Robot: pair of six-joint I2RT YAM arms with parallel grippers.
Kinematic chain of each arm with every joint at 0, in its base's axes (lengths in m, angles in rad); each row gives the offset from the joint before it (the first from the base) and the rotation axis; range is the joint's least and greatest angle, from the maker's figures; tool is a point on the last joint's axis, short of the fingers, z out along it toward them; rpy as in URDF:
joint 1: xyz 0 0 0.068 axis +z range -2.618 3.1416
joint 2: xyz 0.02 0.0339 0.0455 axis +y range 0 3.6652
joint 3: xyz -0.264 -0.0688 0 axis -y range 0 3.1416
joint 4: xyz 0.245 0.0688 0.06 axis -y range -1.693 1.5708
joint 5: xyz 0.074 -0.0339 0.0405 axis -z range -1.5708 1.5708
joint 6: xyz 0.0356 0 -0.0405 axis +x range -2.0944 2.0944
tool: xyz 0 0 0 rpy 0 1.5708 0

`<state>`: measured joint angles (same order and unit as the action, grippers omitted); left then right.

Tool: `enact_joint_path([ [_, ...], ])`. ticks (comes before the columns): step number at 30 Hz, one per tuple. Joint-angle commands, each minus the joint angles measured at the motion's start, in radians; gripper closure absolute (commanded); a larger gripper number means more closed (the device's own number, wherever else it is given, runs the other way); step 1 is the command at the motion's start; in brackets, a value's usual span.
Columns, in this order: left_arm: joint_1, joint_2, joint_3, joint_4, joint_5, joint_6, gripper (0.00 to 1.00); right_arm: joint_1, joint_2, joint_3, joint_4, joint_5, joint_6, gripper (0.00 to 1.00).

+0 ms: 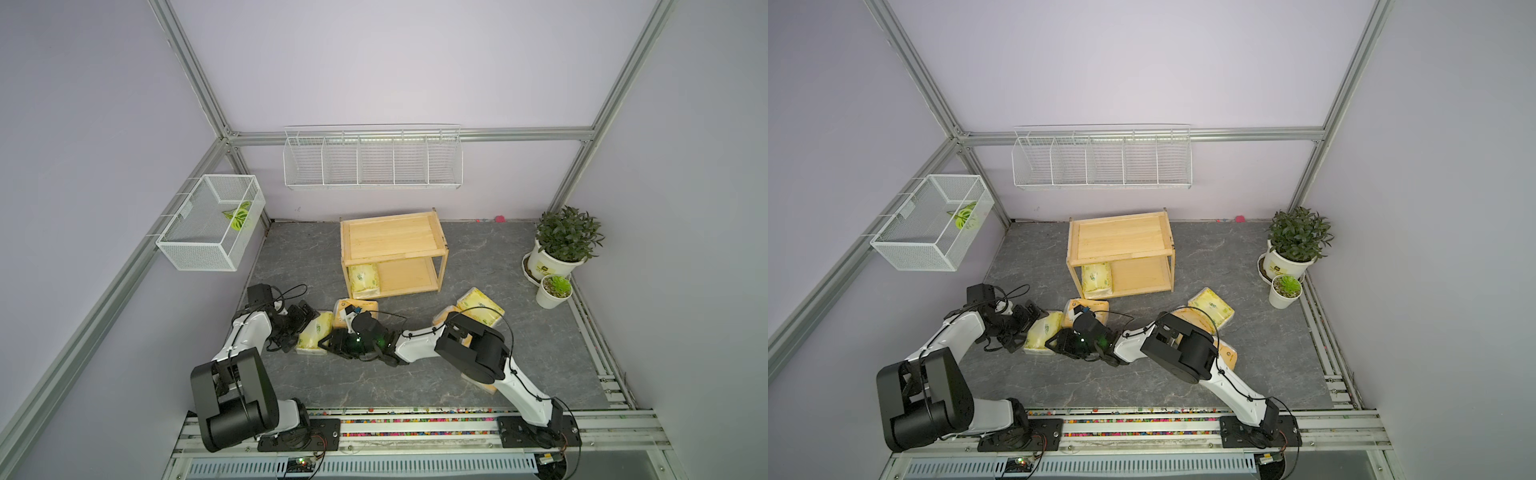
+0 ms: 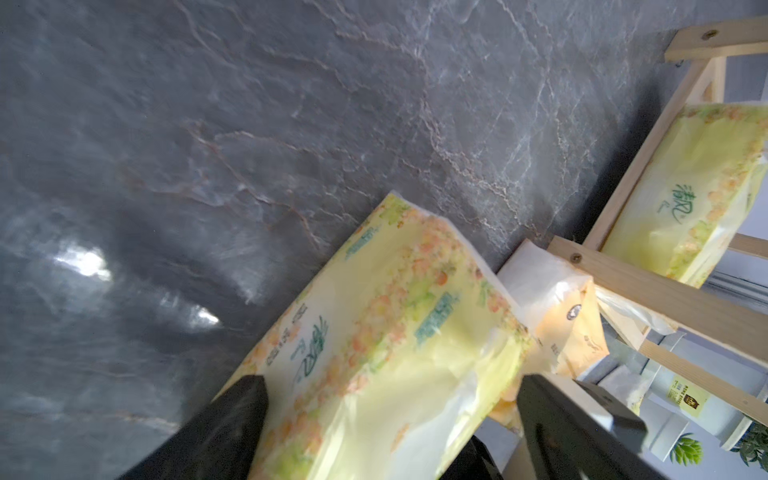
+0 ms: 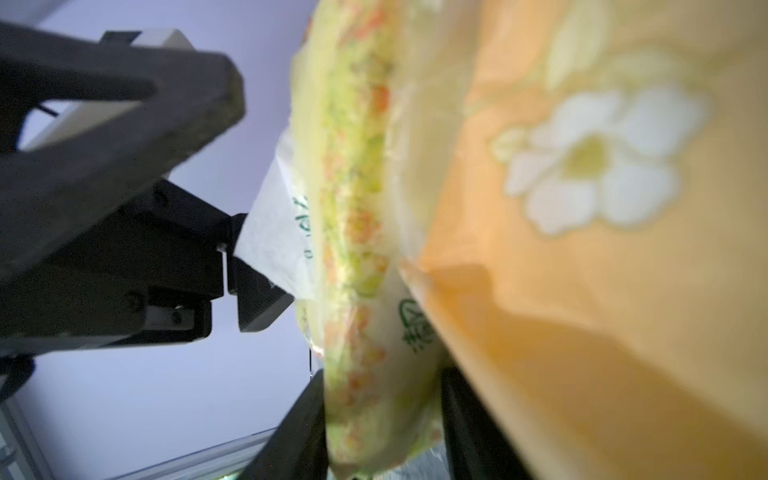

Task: Place the tissue boxes on the shelf by color
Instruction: Pick up the box of tissues from the center of the board.

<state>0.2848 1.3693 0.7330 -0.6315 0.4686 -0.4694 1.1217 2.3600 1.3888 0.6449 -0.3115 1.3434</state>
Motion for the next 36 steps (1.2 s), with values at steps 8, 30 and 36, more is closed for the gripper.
enact_joint_path([
  [8,-0.007,-0.094,0.157,-0.107,-0.037,0.005,0.0,0.006,-0.084,-0.025,-0.056,-0.045,-0.061,0.75],
  [30,-0.011,-0.198,0.381,-0.164,0.053,-0.009,0.0,0.021,-0.396,-0.251,-0.053,-0.127,-0.108,0.8],
  [36,-0.031,-0.203,0.41,-0.158,0.073,-0.026,0.0,-0.029,-0.533,-0.391,-0.059,-0.117,-0.118,0.79],
])
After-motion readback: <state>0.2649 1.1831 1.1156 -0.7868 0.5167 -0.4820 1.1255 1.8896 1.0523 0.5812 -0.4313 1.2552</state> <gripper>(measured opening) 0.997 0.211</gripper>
